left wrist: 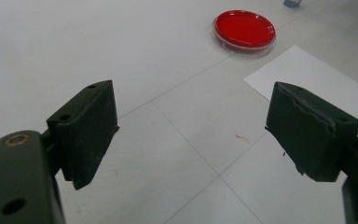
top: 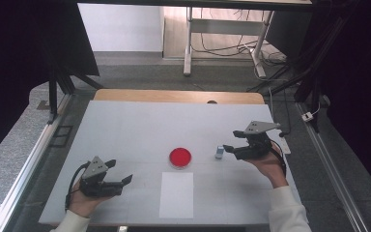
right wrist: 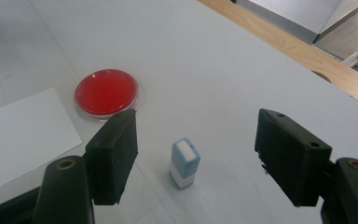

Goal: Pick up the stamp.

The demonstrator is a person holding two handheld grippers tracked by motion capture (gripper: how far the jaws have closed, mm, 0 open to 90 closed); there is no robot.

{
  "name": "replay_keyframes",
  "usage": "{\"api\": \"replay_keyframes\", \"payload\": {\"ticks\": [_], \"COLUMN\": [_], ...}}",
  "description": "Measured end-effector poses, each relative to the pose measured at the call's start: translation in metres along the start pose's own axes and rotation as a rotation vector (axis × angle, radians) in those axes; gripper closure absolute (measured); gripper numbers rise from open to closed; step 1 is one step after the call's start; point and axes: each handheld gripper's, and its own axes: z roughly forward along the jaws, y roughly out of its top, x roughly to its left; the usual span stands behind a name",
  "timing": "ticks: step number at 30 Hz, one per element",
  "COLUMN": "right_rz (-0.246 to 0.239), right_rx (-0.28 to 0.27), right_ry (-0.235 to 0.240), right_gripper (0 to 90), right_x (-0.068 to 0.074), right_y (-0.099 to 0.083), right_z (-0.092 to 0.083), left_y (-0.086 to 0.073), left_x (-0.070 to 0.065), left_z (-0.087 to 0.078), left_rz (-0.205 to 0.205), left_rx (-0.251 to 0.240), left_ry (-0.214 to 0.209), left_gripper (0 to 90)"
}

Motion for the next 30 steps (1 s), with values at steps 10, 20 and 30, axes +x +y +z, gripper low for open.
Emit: {"api": "replay_keyframes", "payload": {"ticks": [10, 20, 30], "right_rz": [-0.028, -0.043, -0.042], "right_rx": [0.028, 0.092, 0.108], "right_ry": [0.042, 0.085, 0.102], "right_gripper": [30.0, 32.6, 36.1], "right_x": [-0.009, -0.009, -0.012], "right_y": [0.002, -0.003, -0.011], "right_z": [0.016, 0.033, 0.045], "left_y": [0.0, -0.001, -0.001], "left_x": [0.0, -0.001, -0.002], "left_z": [0.001, 0.002, 0.003], "left_rz": [0.001, 0.005, 0.016], "left_rx": [0.003, 0.01, 0.015], "left_ry": [0.005, 0.004, 0.005], "left_gripper": [16.4, 16.4, 16.4]}}
